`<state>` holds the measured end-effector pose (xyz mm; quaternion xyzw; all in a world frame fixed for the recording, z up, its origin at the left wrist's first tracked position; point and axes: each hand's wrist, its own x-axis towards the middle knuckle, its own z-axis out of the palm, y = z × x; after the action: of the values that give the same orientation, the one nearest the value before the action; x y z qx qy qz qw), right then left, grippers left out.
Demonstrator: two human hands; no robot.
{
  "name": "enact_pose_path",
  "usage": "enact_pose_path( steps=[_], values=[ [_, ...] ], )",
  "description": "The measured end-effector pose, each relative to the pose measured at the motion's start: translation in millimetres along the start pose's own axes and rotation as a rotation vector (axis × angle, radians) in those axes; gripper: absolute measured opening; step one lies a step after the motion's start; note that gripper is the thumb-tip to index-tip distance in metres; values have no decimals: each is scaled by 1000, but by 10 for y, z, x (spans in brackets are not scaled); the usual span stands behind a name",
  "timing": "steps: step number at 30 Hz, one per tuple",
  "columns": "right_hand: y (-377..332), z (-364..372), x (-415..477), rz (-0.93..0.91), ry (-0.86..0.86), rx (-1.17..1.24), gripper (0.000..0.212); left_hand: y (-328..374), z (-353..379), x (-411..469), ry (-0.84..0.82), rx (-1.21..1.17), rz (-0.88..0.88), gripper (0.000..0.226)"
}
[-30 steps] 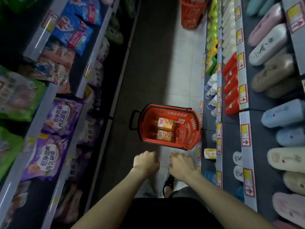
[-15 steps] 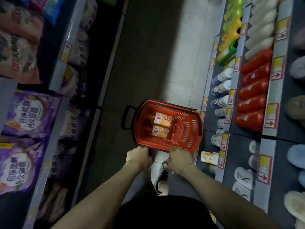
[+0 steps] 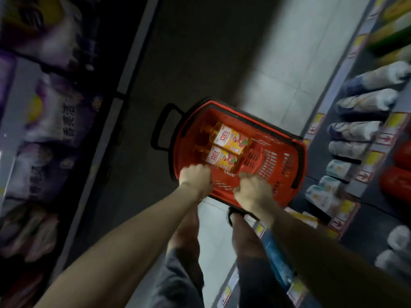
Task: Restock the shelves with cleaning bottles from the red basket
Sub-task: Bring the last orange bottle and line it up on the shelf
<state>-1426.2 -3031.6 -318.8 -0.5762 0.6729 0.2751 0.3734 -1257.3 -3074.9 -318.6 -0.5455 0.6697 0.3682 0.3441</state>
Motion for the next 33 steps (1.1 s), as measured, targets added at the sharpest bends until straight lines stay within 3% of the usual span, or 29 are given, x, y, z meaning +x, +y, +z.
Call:
enact_pose_path(
  steps=[8, 11, 14, 18, 22, 25, 27, 31, 33],
  values=[
    [295, 877, 1252, 14, -100, -13, 35, 106, 829, 1535, -11, -227, -122, 59],
    [405, 1179, 1640, 26, -91, -6, 43, 80, 1101, 2017, -34, -366, -190, 75],
    [466, 1505, 1995, 96, -178, 228, 53, 60, 1362, 2406, -42, -490, -244, 85],
    [487, 1804, 2365, 263, -232, 612, 85, 33, 1655, 2796, -58, -759, -392, 87],
    [410, 1898, 2562, 498, -264, 1040, 72, 4, 1752, 3047, -34, -918, -465, 66],
    [367, 1957, 2641, 569, -227, 1291, 64, -9, 1755, 3141, -11, -1069, -508, 49],
    [393, 2065, 2691, 585, -216, 1377, 60, 4, 1742, 3148, -1, -1151, -537, 35],
    [322, 1976, 2588, 606, -256, 1430, 65, -21, 1713, 3106, -39, -1134, -522, 47],
    [301, 1926, 2535, 605, -248, 1451, 67, -51, 1683, 3088, -69, -1098, -490, 34]
  ],
)
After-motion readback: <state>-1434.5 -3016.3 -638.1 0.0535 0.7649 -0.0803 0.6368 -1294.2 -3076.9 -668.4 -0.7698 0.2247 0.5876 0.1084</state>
